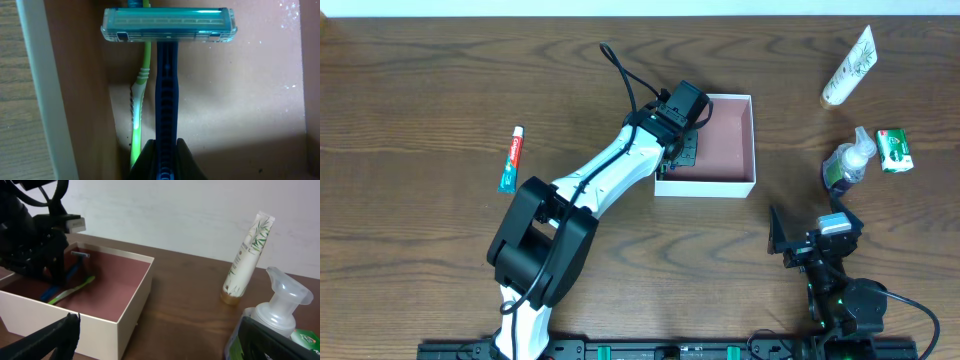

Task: Pack container
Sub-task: 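Lift the razor and carry it into the box beside the toothbrush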

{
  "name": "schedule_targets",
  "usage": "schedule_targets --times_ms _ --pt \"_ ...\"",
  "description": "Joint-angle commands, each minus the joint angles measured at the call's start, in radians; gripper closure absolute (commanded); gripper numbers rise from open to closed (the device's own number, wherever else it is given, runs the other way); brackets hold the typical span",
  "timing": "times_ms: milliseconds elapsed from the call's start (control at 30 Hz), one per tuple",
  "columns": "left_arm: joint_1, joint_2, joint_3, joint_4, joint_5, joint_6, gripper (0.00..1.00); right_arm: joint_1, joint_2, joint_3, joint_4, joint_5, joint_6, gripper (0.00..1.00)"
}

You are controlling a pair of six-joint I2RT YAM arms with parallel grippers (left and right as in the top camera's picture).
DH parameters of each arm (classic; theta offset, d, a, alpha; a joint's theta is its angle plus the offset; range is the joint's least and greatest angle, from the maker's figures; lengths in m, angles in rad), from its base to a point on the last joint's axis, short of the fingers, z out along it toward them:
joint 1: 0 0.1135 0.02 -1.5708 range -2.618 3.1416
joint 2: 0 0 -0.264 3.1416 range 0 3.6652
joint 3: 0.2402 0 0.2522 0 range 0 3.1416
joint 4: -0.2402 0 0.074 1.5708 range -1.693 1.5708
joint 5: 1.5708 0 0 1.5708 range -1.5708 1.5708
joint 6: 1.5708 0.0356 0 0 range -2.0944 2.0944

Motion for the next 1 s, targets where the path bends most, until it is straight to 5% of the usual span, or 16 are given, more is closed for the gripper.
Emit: schedule_targets --times_ms 0,967 --pt "-0.001 0.014 0.000 0.002 -0.019 -0.006 0.92 0.007 -0.002 -0.002 -0.003 -0.010 -0.006 0.01" --pt "-0.001 0.039 0.000 0.024 -0.019 -0.009 0.85 0.007 -0.002 -0.002 -0.003 -0.010 -0.006 0.01"
